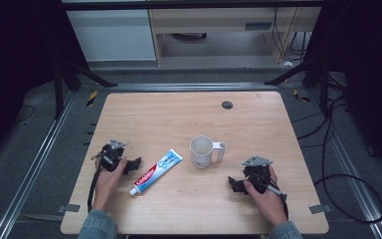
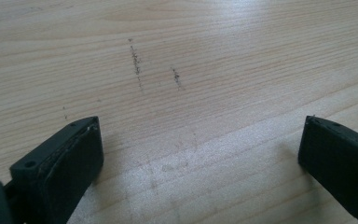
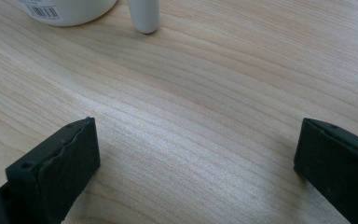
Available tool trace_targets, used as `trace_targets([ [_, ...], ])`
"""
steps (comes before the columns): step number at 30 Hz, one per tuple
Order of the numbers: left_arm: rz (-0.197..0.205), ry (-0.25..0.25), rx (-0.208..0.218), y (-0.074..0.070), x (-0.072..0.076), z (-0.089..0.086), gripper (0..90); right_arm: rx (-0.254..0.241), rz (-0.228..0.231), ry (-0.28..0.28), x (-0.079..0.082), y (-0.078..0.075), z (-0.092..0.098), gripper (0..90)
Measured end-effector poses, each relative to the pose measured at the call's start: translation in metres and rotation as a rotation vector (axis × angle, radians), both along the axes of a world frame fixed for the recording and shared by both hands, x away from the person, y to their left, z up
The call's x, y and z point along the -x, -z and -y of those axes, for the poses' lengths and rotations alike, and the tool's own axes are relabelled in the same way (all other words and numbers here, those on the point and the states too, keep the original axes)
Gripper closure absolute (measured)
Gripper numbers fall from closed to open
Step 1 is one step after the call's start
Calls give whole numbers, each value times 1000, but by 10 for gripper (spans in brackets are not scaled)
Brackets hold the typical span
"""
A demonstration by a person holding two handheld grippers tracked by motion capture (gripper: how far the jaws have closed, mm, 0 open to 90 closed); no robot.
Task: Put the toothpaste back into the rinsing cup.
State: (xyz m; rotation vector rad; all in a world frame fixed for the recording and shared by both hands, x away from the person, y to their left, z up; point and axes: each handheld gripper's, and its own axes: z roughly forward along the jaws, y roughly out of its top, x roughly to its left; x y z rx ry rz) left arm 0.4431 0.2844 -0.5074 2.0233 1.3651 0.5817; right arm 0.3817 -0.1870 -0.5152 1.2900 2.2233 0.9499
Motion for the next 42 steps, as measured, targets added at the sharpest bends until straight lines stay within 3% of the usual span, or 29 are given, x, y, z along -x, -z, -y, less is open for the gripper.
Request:
trace_targets([
  [2,10,1,6,-3,1,0,53,0,0,0,0,0,0,4],
  [3,53,-3,22,-13,6,0,41,0,0,0,0,0,0,4],
  [4,53,-3,22,-13,6,0,32,0,0,0,0,0,0,4],
  [6,92,-6,20,-31,15,-4,37,0,0,0,0,0,0,4],
  [8,98,-4,18,-36,19,-5,37,0,0,0,0,0,0,4],
  [9,105,4,12,-44,28,-8,38,0,0,0,0,0,0,4],
  [16,96,-2,26,-63,45,-10,45,0,0,0,0,0,0,4],
  [20,76,17,10,-74,53,-3,45,0,0,0,0,0,0,4],
  [23,33,29,9,-80,59,1,45,0,0,0,0,0,0,4],
  [27,47,38,19,-94,63,6,58,1,0,-1,0,0,0,4],
  [30,71,55,-2,-109,66,12,73,6,6,-4,0,0,0,4],
  [34,56,82,-13,-113,67,18,72,6,5,-5,0,0,0,4],
  [37,21,98,-2,-117,67,25,71,-1,0,1,0,0,0,4],
  [42,22,137,-12,-130,71,41,60,0,0,0,0,0,0,4],
])
